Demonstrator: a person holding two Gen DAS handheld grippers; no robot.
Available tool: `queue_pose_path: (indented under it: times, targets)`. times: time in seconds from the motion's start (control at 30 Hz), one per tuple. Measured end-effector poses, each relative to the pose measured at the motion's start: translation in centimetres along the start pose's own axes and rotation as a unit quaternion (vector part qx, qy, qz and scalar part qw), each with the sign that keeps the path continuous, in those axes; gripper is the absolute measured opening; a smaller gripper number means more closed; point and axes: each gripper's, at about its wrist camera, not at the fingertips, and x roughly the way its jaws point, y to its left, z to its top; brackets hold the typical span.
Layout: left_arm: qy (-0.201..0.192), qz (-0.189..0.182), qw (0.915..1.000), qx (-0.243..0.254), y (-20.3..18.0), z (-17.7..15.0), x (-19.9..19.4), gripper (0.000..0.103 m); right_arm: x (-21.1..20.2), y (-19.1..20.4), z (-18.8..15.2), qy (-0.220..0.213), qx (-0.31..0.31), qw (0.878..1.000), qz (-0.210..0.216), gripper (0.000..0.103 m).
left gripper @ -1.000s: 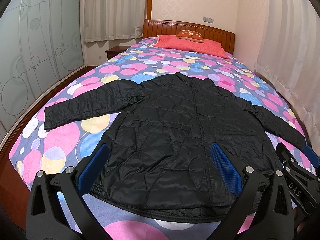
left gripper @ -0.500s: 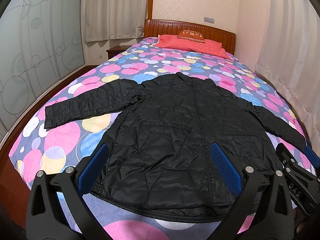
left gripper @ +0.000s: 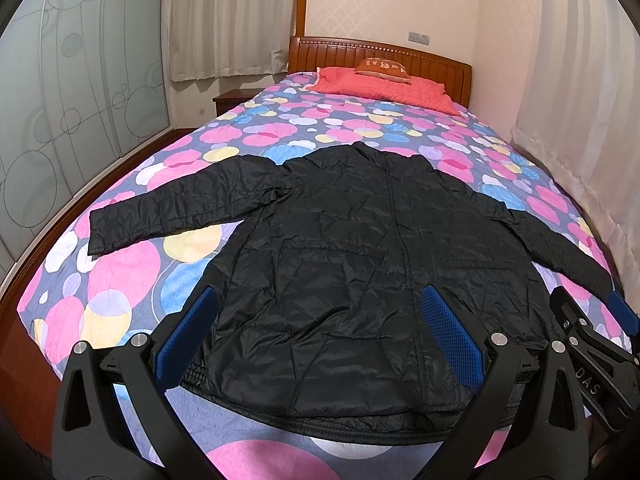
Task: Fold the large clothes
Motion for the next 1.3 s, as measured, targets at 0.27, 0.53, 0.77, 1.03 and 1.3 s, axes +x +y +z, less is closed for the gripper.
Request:
queue_pose_path:
  times: [0.27,0.53,0.77,1.03,1.3]
  targets:
    - [0.001,0.0,1.0,0.0,0.0,-0.1,-0.2,0.101,0.1,-0.1,-0.1,0.0,0.0,1.0,0.0,0.098]
    - [0.009,0.003,1.0,-0.001,0.9,-1.0,0.5,0.101,0.3,1.1,-0.7,0.004,-0.001,1.0,0.001,0.098]
    - [0.023,-0.005,0.9997,-0.01,1.3,-0.5,3.1,0.101,2.6,-0.6,-0.6,0.018,0.012,1.0,0.01,0.098]
    - [0.107,-0.07,0.9845,-0.12,6.0,0.0,10.2,0.101,7.4,-8.0,-0.3,0.055,0.112,0.992,0.022,0.098]
    - [0.123,-0.019,0.969,-0.213,12.2,-0.4,16.0,0.101,13.6,-22.4,-2.1,0.084,0.284,0.955,-0.023,0.054]
